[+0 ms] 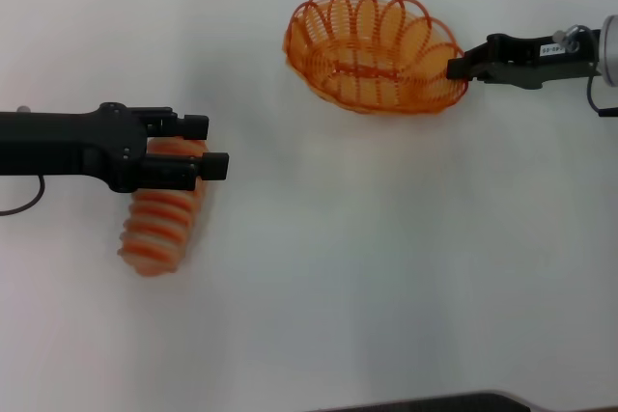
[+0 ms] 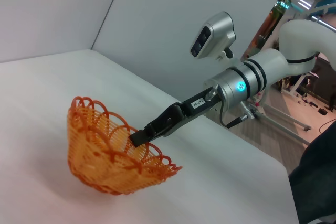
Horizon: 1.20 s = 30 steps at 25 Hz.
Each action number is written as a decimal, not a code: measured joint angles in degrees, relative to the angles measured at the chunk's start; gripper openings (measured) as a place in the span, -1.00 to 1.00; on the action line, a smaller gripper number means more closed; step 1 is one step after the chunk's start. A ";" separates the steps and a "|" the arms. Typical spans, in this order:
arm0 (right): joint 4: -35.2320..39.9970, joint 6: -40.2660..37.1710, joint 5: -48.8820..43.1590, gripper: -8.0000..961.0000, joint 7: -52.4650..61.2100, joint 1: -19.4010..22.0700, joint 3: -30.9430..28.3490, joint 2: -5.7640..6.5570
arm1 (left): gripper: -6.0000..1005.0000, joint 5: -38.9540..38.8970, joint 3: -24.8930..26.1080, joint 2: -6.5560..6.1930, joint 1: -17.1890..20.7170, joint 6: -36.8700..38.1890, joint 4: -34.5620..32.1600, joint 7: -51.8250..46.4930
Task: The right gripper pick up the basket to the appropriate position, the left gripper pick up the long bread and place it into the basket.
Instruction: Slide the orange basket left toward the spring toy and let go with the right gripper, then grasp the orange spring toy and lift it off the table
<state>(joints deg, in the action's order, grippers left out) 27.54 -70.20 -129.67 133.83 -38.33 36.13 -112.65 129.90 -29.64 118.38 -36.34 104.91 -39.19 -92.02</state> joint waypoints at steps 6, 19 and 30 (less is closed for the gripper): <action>-0.14 0.80 -0.04 -0.63 -1.15 -0.23 -0.08 -0.68 | 0.55 0.00 -0.07 0.07 0.20 -0.17 0.00 0.00; 2.78 0.79 3.67 0.25 -8.38 3.18 -1.84 -0.41 | 0.55 0.00 0.24 0.03 0.27 -0.14 -0.01 -0.30; 8.05 -24.30 29.27 0.42 -47.51 13.33 -7.69 -0.60 | 0.55 0.00 0.35 0.09 0.40 -1.11 0.59 -0.46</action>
<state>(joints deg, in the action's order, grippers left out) 35.59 -94.50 -100.40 86.32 -25.00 28.44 -113.25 129.91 -29.29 118.48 -35.94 103.81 -38.61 -92.48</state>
